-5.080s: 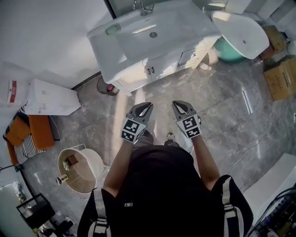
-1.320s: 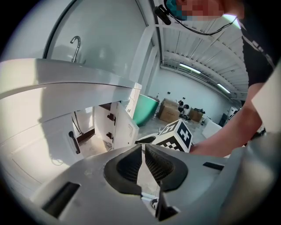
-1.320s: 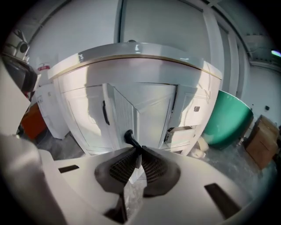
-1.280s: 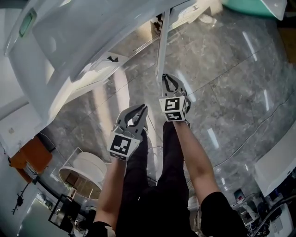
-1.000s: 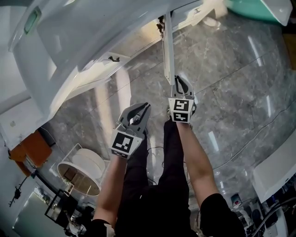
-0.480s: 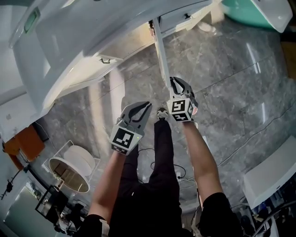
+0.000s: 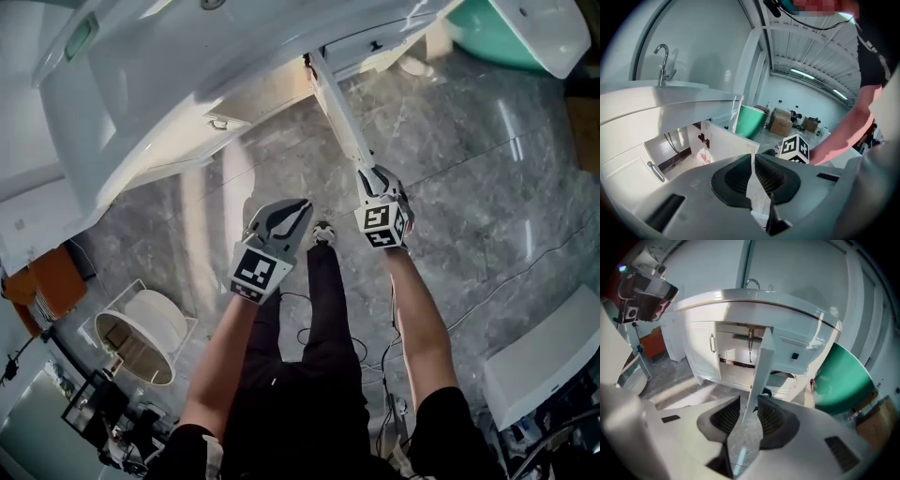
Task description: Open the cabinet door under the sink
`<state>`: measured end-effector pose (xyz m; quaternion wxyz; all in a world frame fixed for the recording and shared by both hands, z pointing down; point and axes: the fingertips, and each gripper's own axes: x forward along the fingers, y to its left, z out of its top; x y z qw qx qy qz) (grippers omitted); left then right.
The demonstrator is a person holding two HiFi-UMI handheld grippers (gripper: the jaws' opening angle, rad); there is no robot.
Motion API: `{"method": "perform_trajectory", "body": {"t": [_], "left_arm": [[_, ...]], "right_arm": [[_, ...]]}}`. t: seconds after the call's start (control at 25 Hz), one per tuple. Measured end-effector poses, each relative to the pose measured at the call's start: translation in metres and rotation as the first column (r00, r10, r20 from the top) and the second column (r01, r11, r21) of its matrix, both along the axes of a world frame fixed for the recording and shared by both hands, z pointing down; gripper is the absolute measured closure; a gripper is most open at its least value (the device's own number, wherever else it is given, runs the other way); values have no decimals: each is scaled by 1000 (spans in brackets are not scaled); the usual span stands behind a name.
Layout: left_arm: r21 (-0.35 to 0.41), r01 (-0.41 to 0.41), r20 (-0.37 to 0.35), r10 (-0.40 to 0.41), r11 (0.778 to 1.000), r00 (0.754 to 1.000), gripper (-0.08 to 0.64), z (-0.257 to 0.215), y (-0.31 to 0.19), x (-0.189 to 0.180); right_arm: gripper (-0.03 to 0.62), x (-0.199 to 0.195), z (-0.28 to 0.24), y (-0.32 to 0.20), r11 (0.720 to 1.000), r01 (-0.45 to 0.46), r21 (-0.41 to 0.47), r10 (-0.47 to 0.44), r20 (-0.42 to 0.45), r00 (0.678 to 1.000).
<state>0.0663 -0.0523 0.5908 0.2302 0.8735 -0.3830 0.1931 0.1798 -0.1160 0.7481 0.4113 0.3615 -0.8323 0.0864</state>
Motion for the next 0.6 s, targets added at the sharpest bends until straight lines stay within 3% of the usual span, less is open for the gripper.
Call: {"method": "perform_trajectory", "body": {"t": [0.2,0.36,0.44,0.6], "left_arm": [[1,-14,31,14,1000,999,528,-16,7,-7],[0,-11,51,11,1000,999,528,-37,17,-12],[2,-6,57,6,1000,998,528,-51,23,-15],[22,-3,48,2,1000,999,528,-86,37,-14]], "right_arm": [[451,6,-19,13,1000,29,-10,-29,-29,999],[452,0,-51,36,1000,13,-28,-12,35,999],[515,-4,-69,54,999,32,-34,-30,60,998],[520,-12,-117,92,995,76,-59,-66,157,985]]}}
